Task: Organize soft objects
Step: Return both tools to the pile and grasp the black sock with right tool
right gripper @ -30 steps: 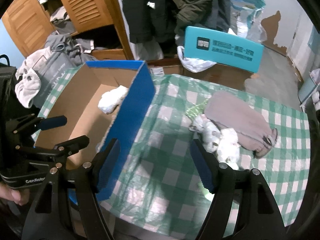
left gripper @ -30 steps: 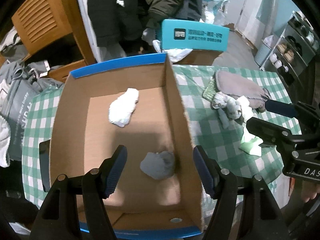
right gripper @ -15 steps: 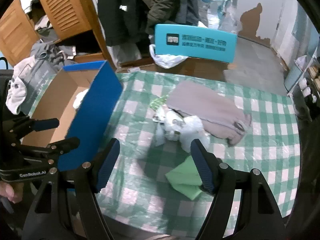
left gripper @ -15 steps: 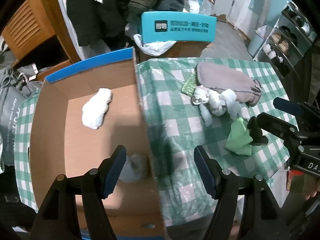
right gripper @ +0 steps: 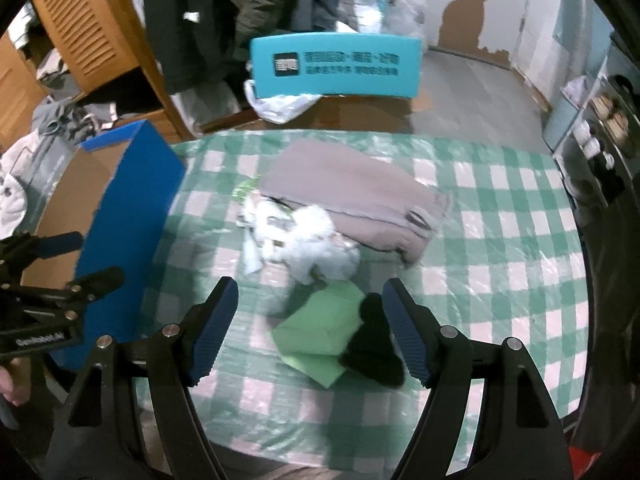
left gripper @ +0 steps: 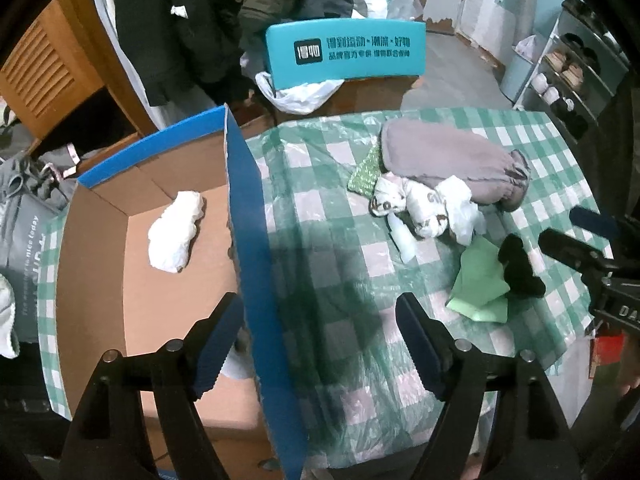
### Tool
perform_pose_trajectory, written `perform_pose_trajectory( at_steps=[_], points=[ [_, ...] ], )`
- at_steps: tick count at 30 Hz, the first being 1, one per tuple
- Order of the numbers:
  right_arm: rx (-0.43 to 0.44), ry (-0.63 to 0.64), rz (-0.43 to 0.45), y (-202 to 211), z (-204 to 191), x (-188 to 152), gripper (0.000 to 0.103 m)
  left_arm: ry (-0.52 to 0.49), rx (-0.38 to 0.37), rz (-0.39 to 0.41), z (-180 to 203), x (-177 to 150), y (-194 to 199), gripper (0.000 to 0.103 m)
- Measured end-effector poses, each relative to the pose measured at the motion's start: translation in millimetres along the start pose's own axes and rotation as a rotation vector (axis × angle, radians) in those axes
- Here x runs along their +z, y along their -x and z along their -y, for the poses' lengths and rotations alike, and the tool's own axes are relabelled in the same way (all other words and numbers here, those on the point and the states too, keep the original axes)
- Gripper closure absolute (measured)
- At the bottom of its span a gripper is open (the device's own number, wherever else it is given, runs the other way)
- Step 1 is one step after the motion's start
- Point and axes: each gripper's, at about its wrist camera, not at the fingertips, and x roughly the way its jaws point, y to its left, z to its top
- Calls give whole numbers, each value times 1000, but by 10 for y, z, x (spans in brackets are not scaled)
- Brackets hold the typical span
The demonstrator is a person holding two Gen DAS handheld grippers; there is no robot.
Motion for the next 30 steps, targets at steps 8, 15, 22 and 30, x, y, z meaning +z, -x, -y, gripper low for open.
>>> perform_pose_trajectory(
  at_steps=[8,15,22,30],
  points=[
    [-19,-35,-37,-131,207,-73,28,-6,-22,19,144,71,32,24],
    [-34,-47,-65,-244,325,-139,28,-16,-45,-13,287,93,-142,24],
    [-60,-76,-127,-442,503,-285,28,-24,-94,-62,416,82,-356,24],
    [-38,-122,-184,-644,631,-426,28,-9,-135,-127,494,66,-633,24]
  ],
)
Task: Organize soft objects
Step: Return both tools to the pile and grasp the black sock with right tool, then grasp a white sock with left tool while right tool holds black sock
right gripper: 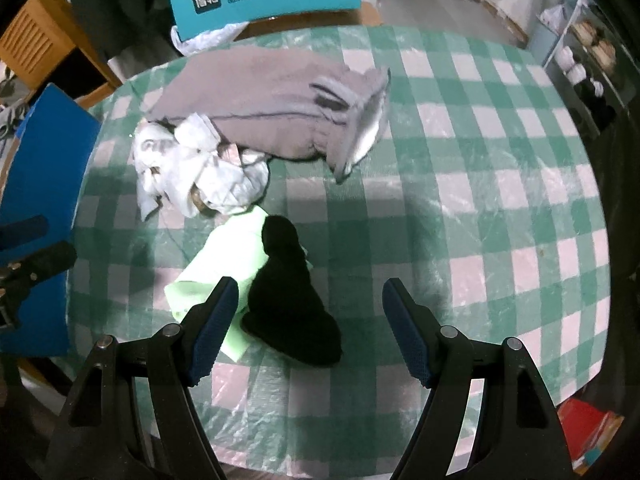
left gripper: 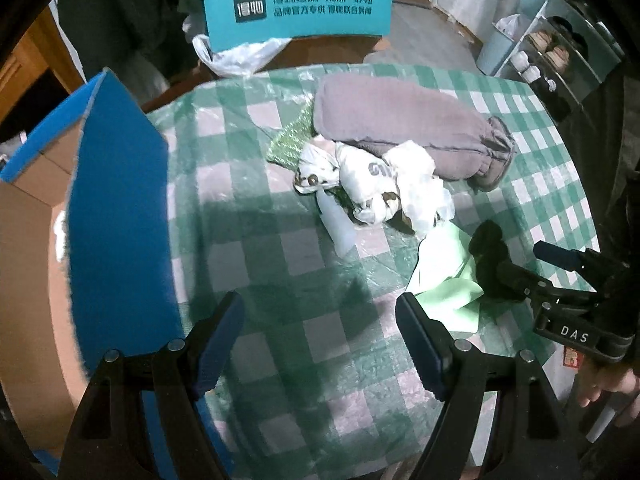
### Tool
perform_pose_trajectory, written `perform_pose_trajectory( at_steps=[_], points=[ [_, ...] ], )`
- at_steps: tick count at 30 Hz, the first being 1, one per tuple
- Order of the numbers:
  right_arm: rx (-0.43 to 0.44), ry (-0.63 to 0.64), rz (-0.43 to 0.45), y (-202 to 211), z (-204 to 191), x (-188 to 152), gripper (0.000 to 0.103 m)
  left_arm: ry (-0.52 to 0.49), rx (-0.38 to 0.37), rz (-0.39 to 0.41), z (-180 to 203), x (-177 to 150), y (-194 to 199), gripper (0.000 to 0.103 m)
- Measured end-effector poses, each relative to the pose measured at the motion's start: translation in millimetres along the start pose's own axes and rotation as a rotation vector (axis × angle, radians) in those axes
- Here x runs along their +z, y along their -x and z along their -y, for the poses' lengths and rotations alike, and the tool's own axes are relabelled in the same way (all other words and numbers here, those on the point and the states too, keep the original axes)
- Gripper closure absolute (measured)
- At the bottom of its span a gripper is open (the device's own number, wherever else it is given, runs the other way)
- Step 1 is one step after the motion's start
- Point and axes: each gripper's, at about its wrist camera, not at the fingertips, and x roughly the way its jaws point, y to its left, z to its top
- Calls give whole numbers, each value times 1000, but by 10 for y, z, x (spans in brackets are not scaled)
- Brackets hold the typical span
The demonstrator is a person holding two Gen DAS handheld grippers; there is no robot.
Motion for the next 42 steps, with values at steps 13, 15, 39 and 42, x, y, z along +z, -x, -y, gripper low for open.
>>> perform_pose_trajectory(
  at_steps=[13,15,39,42],
  points=[
    [12,54,-44,-263,-78,2,44,98,-32,-39,-145,76,-318,24],
    [29,64,-52,-280,-84,6,53,107,-34,-39,-154,92,-349,24],
    [76,23,36,-139,-80,271,62,105,38,-15,-93,387,-592,24],
    [78,25,37,-151,-88,292,62,93,61,-14,-49,425,-634,24]
  ],
)
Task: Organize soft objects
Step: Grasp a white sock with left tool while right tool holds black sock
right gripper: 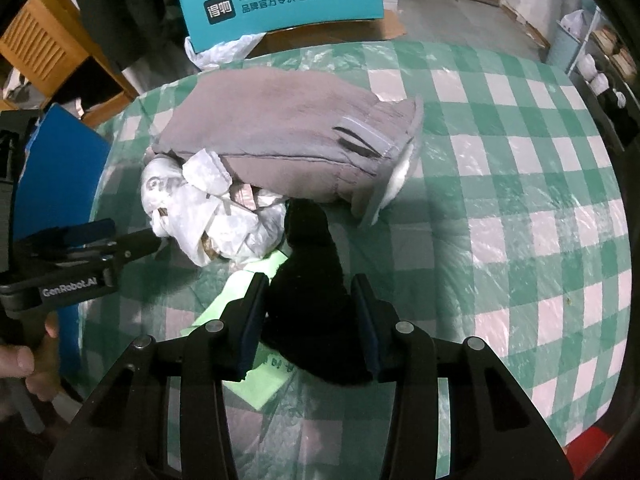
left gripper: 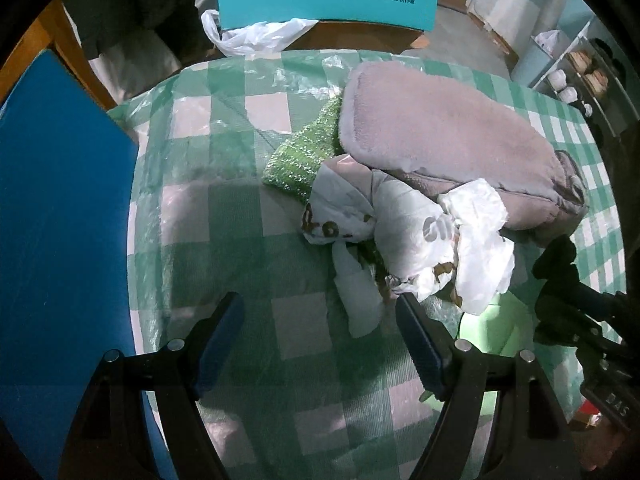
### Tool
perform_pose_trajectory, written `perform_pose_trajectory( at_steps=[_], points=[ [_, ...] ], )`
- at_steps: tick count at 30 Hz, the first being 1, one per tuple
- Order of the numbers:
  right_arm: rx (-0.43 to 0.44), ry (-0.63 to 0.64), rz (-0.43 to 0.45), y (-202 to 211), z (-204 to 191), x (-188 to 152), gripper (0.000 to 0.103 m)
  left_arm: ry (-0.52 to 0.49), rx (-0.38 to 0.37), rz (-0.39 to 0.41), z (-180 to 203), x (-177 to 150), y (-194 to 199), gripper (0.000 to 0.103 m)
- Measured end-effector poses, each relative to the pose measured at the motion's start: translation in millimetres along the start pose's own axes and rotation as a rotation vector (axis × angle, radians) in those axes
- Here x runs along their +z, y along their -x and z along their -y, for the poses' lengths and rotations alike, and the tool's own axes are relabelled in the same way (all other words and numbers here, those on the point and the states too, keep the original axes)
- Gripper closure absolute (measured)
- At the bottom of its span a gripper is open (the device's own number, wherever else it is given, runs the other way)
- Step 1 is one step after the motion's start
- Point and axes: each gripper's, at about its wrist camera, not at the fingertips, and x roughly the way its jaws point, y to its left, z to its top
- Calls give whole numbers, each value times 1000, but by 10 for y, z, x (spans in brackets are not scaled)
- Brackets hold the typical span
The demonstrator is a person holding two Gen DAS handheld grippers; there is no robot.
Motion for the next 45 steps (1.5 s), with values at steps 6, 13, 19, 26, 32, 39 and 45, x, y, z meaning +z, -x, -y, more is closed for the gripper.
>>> perform_pose_trajectory(
  at_steps=[6,13,19,26,32,39,45],
  points=[
    [-11,-5,14,36,39,16,62,-51,80,15,177,24,-60,27],
    [-16,-19,32,90,84,53,62,-148,132,56,328,-67,-60,63],
    [-5,-7,43,158,39,58,62,-134,55,41,272,-121,-25,86],
    [2,8,61,256,-35,65,62,-95,-39,23,154,-185,62,88],
    [5,28,73,337,-119,56,62,-114,-61,42,153,-294,228,88],
    [10,52,89,430,-225,43,62,-134,-75,79,143,-379,452,88],
    [12,77,102,512,-340,23,62,-142,-81,111,97,-398,626,88]
  ],
)
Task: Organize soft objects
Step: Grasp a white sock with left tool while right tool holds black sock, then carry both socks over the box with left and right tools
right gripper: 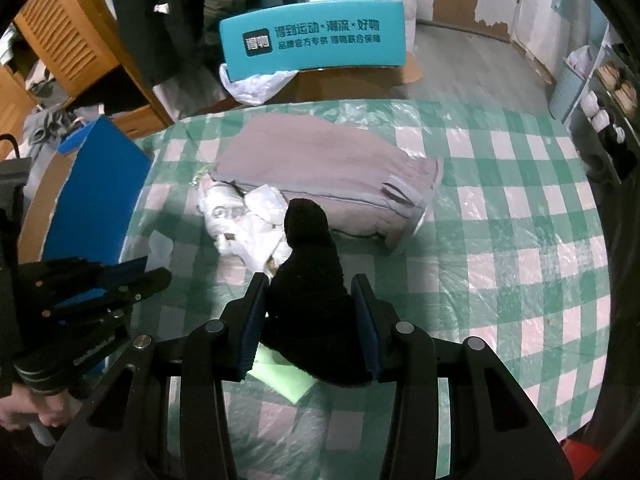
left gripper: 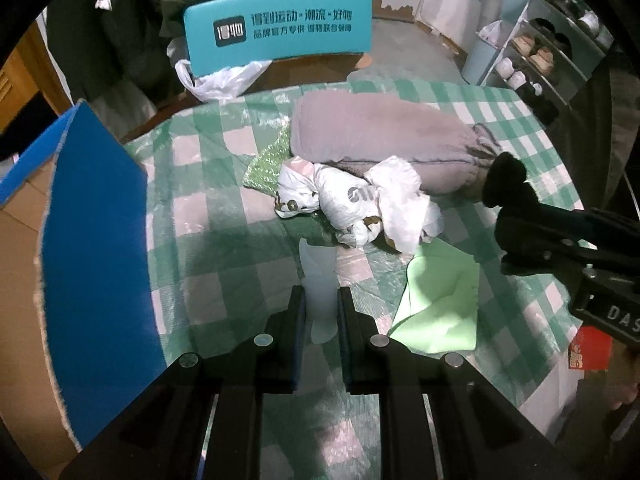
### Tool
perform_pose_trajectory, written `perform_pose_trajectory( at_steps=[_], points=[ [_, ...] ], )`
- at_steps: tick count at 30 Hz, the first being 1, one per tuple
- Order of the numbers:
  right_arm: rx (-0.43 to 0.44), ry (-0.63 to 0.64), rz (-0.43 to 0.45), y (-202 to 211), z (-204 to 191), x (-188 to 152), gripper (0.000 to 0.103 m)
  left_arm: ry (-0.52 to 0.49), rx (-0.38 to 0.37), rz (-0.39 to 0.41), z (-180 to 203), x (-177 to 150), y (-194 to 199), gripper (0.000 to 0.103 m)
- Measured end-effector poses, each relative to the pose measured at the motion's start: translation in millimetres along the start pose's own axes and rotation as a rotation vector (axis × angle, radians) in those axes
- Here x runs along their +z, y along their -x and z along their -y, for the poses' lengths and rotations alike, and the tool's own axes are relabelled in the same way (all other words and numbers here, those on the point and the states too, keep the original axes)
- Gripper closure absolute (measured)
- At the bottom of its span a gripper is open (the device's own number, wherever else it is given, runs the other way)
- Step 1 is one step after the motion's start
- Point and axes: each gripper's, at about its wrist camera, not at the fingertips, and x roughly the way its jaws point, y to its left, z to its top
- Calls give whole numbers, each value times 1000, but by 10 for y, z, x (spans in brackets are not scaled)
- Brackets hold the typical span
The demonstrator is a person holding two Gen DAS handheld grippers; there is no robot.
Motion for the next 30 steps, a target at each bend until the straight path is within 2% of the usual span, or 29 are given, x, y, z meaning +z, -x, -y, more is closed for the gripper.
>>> perform_pose_trajectory(
  at_steps=[30],
  points=[
    [56,121,49,328,-834,97,62,34,-17,124,-442,-212,858,88]
  ],
)
